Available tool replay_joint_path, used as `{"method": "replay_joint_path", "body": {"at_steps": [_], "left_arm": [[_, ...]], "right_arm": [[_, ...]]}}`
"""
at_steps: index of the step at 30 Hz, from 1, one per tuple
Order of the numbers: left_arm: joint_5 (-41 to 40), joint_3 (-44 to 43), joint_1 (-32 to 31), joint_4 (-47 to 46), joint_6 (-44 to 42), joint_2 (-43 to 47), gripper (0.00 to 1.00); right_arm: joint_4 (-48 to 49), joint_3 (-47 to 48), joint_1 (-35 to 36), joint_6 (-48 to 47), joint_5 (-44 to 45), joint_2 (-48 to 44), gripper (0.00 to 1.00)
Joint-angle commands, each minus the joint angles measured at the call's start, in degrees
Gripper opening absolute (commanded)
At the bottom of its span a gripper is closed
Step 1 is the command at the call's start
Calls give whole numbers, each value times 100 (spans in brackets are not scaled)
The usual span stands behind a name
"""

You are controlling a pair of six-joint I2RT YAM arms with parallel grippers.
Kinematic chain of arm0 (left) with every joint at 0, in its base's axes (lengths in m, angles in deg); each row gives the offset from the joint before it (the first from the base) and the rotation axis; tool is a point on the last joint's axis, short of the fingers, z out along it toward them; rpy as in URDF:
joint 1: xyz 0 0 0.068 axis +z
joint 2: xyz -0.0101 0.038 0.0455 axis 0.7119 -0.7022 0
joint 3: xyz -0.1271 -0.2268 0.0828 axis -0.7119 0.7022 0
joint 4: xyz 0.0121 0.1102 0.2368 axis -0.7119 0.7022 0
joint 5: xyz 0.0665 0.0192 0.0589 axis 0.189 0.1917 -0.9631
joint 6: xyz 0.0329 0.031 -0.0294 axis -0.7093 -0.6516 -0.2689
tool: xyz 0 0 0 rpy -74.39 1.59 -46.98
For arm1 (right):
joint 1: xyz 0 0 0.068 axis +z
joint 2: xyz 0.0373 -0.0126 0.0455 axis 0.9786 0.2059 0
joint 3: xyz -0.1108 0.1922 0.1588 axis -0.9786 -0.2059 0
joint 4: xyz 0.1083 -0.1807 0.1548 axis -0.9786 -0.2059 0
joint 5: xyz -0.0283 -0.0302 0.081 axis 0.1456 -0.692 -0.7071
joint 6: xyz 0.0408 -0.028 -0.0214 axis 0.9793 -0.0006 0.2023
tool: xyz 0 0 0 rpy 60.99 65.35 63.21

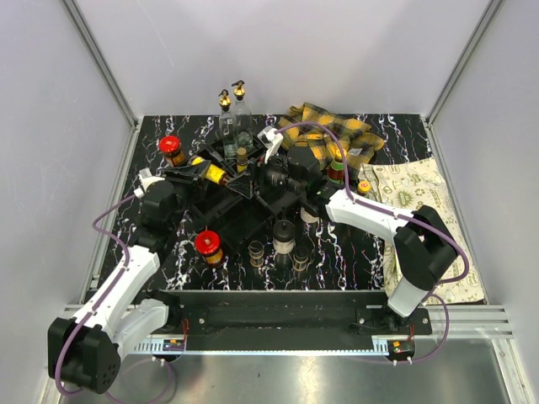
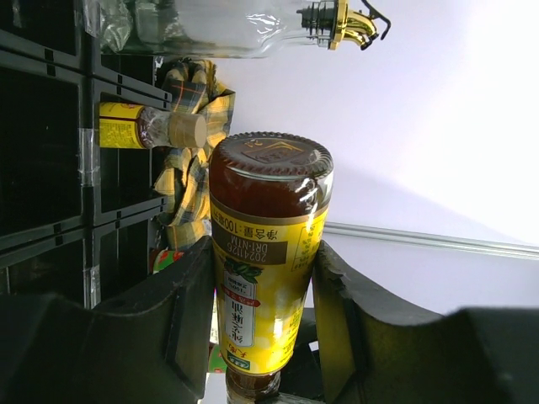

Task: Organize the condiment bottles
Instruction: Pick up the bottle from the storage box.

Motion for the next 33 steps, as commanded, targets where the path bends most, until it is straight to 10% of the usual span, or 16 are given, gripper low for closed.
{"method": "replay_joint_path", "body": {"at_steps": [1, 24, 33], "left_arm": [[-182, 27, 24, -1055, 270, 231, 0], [-121, 246, 24, -1608, 463, -15, 0], [46, 273, 24, -1855, 534, -208, 0]], "right_arm": [[363, 195, 51, 133, -96, 65, 68], [328, 248, 95, 221, -246, 4, 50], [4, 310, 104, 71, -61, -57, 0]]}}
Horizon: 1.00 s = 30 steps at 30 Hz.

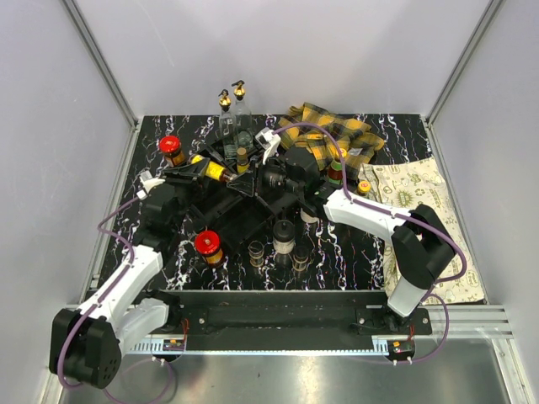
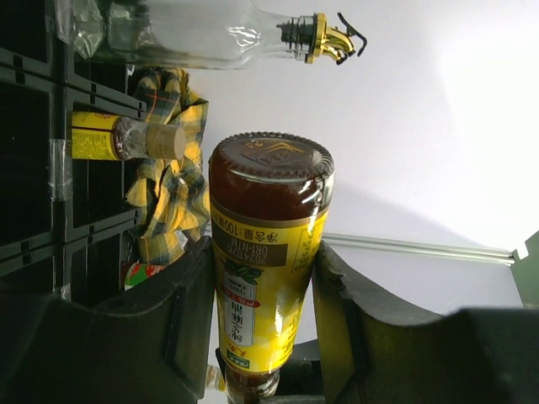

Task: Organize the condiment bottles
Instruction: Pick up the bottle from the storage box.

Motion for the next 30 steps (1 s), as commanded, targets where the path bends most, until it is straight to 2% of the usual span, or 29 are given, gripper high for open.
{"method": "replay_joint_path", "body": {"at_steps": [1, 3, 4, 5, 7, 8, 10, 12, 14, 17, 19, 22, 27, 30], "left_arm": [[184, -59, 22, -937, 193, -49, 0], [289, -50, 22, -990, 201, -110, 3], [333, -59, 22, -990, 184, -128, 16], [377, -68, 22, -981, 175, -163, 24], [500, -59, 22, -981, 105, -190, 29], [536, -50, 22, -981, 79, -207, 35], [623, -33, 22, -1034, -18, -225, 40], [789, -6, 22, -1121, -71, -260, 49], [992, 3, 22, -1253, -176, -330, 52], [1379, -68, 22, -1368, -378, -462, 67], [1677, -147, 22, -1350, -571, -524, 85], [2072, -330, 22, -1254, -922, -638, 99], [2688, -595, 22, -711, -1424, -682, 99], [2751, -744, 22, -192, -1845, -446, 99]], "right_arm": [[-84, 294, 47, -208, 100, -134, 0], [-260, 338, 56, -279, 188, -178, 0], [-313, 347, 56, -305, 319, -213, 0], [-366, 347, 56, -314, 399, -248, 0], [-602, 400, 56, -402, 601, -388, 0], [-656, 409, 56, -411, 689, -450, 0], [-822, 444, 56, -455, 891, -652, 0], [-911, 461, 56, -455, 988, -845, 0], [-1086, 540, 56, -455, 1137, -960, 0], [-1402, 707, 56, -429, 1225, -1118, 0], [-1717, 865, 56, -385, 1322, -1215, 0], [-2140, 1067, 56, -376, 1497, -1329, 0], [-2886, 1278, 56, -350, 1849, -1636, 0], [-3317, 1366, 64, -349, 1982, -1899, 0]]}}
